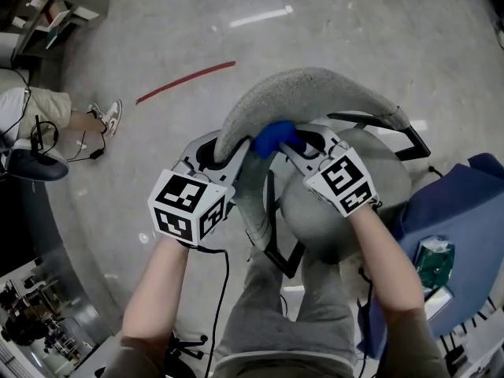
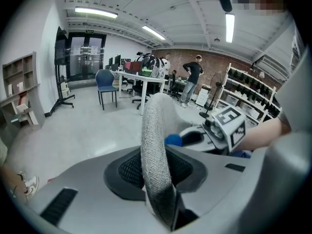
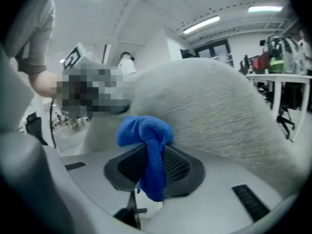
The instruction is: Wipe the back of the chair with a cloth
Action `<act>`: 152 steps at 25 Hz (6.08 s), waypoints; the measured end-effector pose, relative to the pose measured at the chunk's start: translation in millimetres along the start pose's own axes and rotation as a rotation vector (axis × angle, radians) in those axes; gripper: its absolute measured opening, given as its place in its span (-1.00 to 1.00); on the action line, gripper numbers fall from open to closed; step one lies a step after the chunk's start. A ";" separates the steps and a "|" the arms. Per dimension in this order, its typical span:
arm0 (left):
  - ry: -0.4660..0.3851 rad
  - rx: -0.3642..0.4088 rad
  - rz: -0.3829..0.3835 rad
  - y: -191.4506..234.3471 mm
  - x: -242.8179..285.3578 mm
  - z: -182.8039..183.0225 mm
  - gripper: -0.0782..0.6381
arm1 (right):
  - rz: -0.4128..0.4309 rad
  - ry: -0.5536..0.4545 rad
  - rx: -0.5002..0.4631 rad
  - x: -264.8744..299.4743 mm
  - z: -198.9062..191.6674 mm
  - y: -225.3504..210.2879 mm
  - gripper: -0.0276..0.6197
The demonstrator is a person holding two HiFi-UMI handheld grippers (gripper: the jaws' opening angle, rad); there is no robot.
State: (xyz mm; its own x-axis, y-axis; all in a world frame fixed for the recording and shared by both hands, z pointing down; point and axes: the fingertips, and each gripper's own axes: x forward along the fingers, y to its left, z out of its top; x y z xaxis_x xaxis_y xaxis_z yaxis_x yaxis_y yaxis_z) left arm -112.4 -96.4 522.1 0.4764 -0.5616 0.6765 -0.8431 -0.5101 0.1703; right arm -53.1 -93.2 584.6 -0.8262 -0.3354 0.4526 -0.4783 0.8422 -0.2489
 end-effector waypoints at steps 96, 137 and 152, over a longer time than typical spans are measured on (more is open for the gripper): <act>-0.312 0.016 0.073 -49.5 -223.1 161.9 -0.64 | -0.261 -0.417 -0.152 -262.5 276.9 116.3 -0.62; -0.580 0.365 0.225 -118.9 -371.2 193.4 -0.64 | -0.378 -0.459 -0.222 -367.2 312.2 217.1 -0.62; -0.581 0.319 0.208 -124.1 -367.0 192.2 -0.64 | -0.362 -0.401 -0.249 -352.4 298.9 215.3 -0.61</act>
State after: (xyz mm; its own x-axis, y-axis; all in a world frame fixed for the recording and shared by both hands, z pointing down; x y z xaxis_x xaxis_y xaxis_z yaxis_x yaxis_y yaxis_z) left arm -134.7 47.8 115.0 0.4437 -0.8810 0.1641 -0.8595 -0.4702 -0.2005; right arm 46.1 80.1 115.6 -0.6948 -0.7122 0.1000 -0.7064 0.7019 0.0909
